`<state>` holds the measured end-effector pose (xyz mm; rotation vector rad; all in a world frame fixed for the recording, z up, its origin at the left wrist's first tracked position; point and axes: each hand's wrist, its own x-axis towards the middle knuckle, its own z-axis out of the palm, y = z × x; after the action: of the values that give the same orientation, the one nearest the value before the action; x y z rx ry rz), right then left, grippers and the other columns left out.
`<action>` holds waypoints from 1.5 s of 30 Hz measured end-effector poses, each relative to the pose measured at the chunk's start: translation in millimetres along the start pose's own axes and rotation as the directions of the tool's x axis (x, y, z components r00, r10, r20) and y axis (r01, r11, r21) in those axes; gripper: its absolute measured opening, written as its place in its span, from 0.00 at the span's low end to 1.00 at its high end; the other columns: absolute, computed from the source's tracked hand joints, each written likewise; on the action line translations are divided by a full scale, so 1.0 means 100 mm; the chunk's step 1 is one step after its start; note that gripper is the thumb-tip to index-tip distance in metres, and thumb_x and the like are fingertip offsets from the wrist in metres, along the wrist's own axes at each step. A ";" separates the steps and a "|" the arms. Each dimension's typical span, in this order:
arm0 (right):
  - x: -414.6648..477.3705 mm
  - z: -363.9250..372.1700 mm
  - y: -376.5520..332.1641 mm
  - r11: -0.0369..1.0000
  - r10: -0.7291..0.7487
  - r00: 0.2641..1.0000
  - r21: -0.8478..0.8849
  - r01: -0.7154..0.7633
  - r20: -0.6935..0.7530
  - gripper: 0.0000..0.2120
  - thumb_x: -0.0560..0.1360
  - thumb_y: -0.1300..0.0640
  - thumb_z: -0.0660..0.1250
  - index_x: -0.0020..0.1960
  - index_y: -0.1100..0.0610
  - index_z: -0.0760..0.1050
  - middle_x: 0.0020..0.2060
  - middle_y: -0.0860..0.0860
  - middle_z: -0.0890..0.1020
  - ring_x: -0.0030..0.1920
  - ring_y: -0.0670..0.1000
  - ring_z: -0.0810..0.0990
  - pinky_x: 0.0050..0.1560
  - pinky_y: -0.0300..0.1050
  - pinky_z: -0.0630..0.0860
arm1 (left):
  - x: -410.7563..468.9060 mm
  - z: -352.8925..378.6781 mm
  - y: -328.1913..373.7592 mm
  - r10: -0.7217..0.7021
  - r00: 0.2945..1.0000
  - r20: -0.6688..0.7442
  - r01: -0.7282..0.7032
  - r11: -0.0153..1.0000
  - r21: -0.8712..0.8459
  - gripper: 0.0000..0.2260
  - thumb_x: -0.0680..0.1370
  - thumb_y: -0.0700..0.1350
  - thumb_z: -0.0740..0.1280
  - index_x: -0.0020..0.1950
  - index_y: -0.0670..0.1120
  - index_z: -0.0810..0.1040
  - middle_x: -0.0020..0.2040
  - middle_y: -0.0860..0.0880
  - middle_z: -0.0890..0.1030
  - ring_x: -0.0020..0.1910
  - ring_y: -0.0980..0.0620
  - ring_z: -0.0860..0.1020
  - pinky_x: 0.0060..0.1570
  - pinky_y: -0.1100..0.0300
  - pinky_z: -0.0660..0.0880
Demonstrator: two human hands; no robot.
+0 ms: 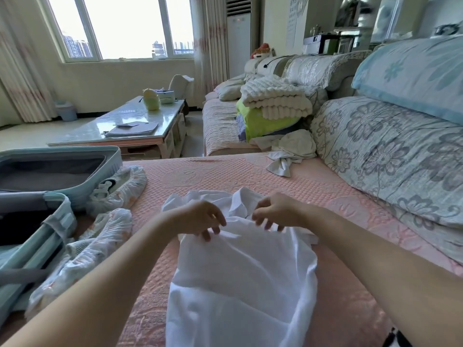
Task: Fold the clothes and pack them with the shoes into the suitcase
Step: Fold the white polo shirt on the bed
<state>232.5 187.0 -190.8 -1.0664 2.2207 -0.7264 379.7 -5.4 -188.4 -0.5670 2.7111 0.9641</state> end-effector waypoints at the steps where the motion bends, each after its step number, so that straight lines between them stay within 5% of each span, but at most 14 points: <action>1: 0.06 -0.03 0.08 0.977 -0.049 0.988 -0.215 0.016 -0.147 0.12 0.79 0.55 0.63 0.57 0.51 0.82 0.56 0.51 0.84 0.56 0.58 0.81 0.52 0.46 0.77 | 0.10 0.03 0.02 0.050 0.994 -0.093 -0.042 0.996 0.078 0.14 0.80 0.36 0.60 0.50 0.52 0.82 0.45 0.54 0.85 0.41 0.52 0.85 0.32 0.66 0.75; 3: 0.15 -0.07 0.22 0.826 -0.060 0.980 -0.561 -0.058 -0.190 0.19 0.77 0.54 0.63 0.67 0.45 0.76 0.66 0.49 0.77 0.67 0.54 0.74 0.66 0.50 0.70 | 0.30 0.08 0.08 0.155 0.963 -0.219 -0.100 0.965 0.242 0.20 0.79 0.33 0.58 0.49 0.57 0.80 0.47 0.58 0.84 0.44 0.56 0.83 0.40 0.64 0.78; 5: 0.20 -0.12 0.35 0.756 0.082 0.991 -0.641 -0.132 -0.107 0.29 0.75 0.54 0.68 0.74 0.42 0.68 0.70 0.50 0.72 0.69 0.54 0.71 0.65 0.49 0.70 | 0.50 0.13 0.14 0.235 0.939 -0.249 -0.147 0.934 0.326 0.24 0.78 0.31 0.56 0.57 0.59 0.79 0.55 0.58 0.82 0.50 0.56 0.81 0.50 0.60 0.79; 9: 0.20 -0.30 0.49 0.762 0.215 0.974 -0.637 -0.121 0.072 0.23 0.72 0.56 0.75 0.66 0.46 0.78 0.59 0.47 0.79 0.55 0.50 0.78 0.50 0.40 0.73 | 0.85 0.27 0.27 0.315 0.932 -0.180 -0.196 0.855 0.481 0.29 0.79 0.32 0.56 0.72 0.59 0.70 0.71 0.51 0.72 0.66 0.48 0.73 0.58 0.59 0.72; 15: -0.04 -0.32 0.59 0.863 0.486 0.793 -0.349 -0.367 0.368 0.13 0.76 0.46 0.71 0.53 0.55 0.81 0.45 0.49 0.82 0.40 0.53 0.80 0.32 0.44 0.79 | 1.02 0.42 0.37 0.242 0.970 0.032 -0.222 0.820 0.528 0.30 0.80 0.33 0.57 0.78 0.56 0.62 0.76 0.45 0.65 0.72 0.44 0.67 0.68 0.52 0.66; 17: -0.06 -0.41 0.61 0.899 0.423 0.860 -0.252 -0.359 0.284 0.11 0.79 0.48 0.67 0.52 0.55 0.82 0.45 0.49 0.86 0.38 0.55 0.84 0.30 0.41 0.77 | 1.04 0.41 0.37 0.270 0.963 0.024 -0.240 0.807 0.539 0.30 0.79 0.32 0.58 0.77 0.56 0.65 0.76 0.45 0.66 0.71 0.44 0.67 0.69 0.52 0.67; 19: 0.03 -0.51 0.66 0.935 0.302 0.953 -0.189 -0.301 -0.021 0.08 0.79 0.54 0.64 0.52 0.54 0.82 0.46 0.50 0.86 0.38 0.55 0.86 0.31 0.41 0.75 | 1.09 0.36 0.34 0.302 0.953 -0.022 -0.240 0.798 0.552 0.29 0.78 0.31 0.58 0.75 0.55 0.68 0.75 0.45 0.66 0.71 0.45 0.68 0.68 0.51 0.68; 22: 0.28 -0.54 0.78 0.918 0.193 0.922 -0.270 -0.290 -0.335 0.13 0.76 0.59 0.62 0.57 0.49 0.81 0.56 0.50 0.83 0.49 0.52 0.82 0.47 0.46 0.79 | 1.17 0.31 0.27 0.354 0.929 -0.110 -0.237 0.796 0.557 0.30 0.77 0.29 0.57 0.74 0.54 0.70 0.75 0.48 0.67 0.71 0.47 0.66 0.65 0.54 0.70; 27: 0.70 -0.42 0.94 0.889 0.353 0.885 -0.186 -0.419 -0.304 0.22 0.80 0.51 0.65 0.71 0.55 0.70 0.61 0.57 0.79 0.51 0.56 0.81 0.45 0.47 0.79 | 1.40 0.29 0.13 0.324 0.921 -0.216 -0.186 0.854 0.487 0.35 0.76 0.27 0.56 0.78 0.54 0.62 0.74 0.50 0.65 0.67 0.47 0.70 0.47 0.60 0.69; 31: 0.98 -0.45 0.99 0.881 0.374 0.904 -0.223 -0.416 -0.207 0.16 0.72 0.56 0.72 0.58 0.59 0.80 0.49 0.54 0.83 0.46 0.53 0.82 0.40 0.43 0.78 | 1.84 0.18 -0.03 0.127 0.969 -0.212 -0.036 0.921 0.388 0.34 0.78 0.29 0.57 0.81 0.49 0.54 0.78 0.45 0.60 0.73 0.42 0.66 0.64 0.51 0.70; 37: 1.39 -0.72 1.01 0.934 0.276 0.932 -0.162 -0.317 -0.233 0.05 0.76 0.59 0.67 0.49 0.57 0.82 0.43 0.56 0.85 0.37 0.55 0.85 0.31 0.47 0.80 | 2.29 0.07 -0.11 0.087 0.975 -0.205 0.031 0.858 0.513 0.14 0.79 0.50 0.67 0.63 0.47 0.78 0.59 0.44 0.80 0.54 0.45 0.78 0.52 0.53 0.74; 40: 1.65 -0.79 0.95 0.956 0.280 0.899 0.016 -0.292 -0.335 0.05 0.79 0.60 0.63 0.53 0.57 0.77 0.39 0.57 0.83 0.28 0.54 0.83 0.23 0.40 0.72 | 2.39 -0.14 -0.17 0.057 0.900 -0.432 0.166 0.872 0.461 0.14 0.82 0.49 0.63 0.65 0.46 0.75 0.58 0.42 0.81 0.55 0.41 0.79 0.47 0.53 0.74; 42: 1.87 -0.81 0.82 0.967 0.248 0.848 0.167 -0.190 -0.469 0.06 0.78 0.61 0.63 0.54 0.54 0.76 0.42 0.57 0.82 0.34 0.56 0.83 0.25 0.40 0.75 | 2.40 -0.36 -0.21 0.028 0.795 -0.605 0.271 0.877 0.397 0.17 0.83 0.48 0.59 0.71 0.46 0.68 0.58 0.39 0.80 0.54 0.38 0.80 0.43 0.52 0.72; 45: 2.17 -0.81 0.56 0.994 0.028 0.810 0.104 0.040 -0.586 0.16 0.77 0.62 0.65 0.63 0.51 0.76 0.58 0.53 0.82 0.57 0.55 0.81 0.52 0.42 0.78 | 2.50 -0.67 -0.32 -0.133 0.670 -0.730 0.365 0.916 0.169 0.17 0.82 0.46 0.56 0.71 0.43 0.66 0.56 0.36 0.80 0.54 0.36 0.80 0.43 0.52 0.72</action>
<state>34.8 58.3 -227.6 -0.8654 2.6401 -1.3143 162.5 -142.2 -234.6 -1.4605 3.1817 0.2387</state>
